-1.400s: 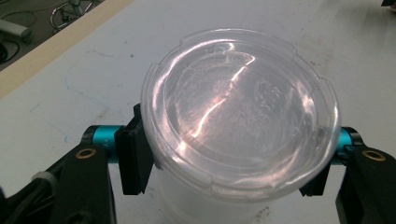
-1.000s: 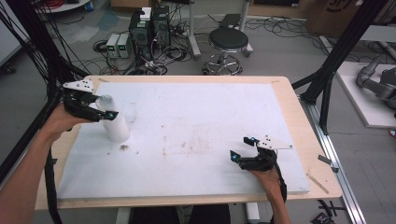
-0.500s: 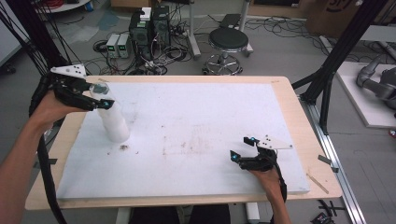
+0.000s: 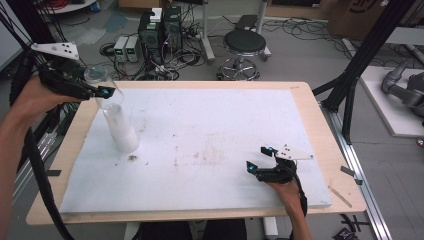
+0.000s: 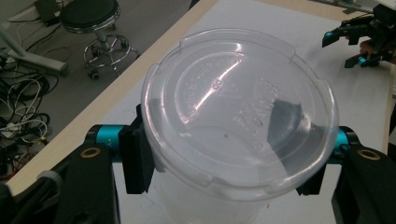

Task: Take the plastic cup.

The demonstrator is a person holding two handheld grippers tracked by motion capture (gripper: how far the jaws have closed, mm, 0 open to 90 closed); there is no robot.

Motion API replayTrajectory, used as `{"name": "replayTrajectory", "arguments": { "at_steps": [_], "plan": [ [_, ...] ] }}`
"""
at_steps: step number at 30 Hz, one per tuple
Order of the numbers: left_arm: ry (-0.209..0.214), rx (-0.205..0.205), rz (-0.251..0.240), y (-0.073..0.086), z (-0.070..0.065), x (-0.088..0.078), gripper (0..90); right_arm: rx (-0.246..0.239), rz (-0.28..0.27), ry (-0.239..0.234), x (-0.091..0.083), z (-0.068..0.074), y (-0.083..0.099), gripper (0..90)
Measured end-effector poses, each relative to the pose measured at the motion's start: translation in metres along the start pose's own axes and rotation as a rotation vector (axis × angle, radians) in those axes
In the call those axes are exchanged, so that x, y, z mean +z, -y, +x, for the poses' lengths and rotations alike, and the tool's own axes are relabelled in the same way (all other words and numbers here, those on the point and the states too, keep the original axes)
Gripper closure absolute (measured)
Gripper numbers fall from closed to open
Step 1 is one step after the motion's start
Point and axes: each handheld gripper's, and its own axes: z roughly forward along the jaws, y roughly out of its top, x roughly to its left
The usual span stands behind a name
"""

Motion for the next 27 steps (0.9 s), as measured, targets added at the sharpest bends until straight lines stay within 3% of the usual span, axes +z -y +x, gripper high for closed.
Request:
{"name": "replayTrajectory", "arguments": {
  "at_steps": [7, 13, 22, 27],
  "plan": [
    [0.004, 0.018, 0.003, -0.004, -0.013, -0.004, 36.0, 0.0, -0.004, 0.0, 0.0, 0.0, 0.0, 14.9],
    [0.036, 0.039, -0.064, -0.001, -0.038, 0.0, 36.2, 0.005, -0.006, -0.006, 0.0, -0.001, 0.0, 14.9],
    [0.112, 0.052, -0.15, 0.01, -0.077, 0.028, 36.4, 0.004, -0.016, -0.001, -0.001, -0.001, 0.0, 14.9],
    [0.183, 0.065, -0.211, 0.014, -0.097, 0.05, 36.4, 0.008, -0.016, -0.006, -0.001, -0.002, 0.0, 14.9]
  ]
}}
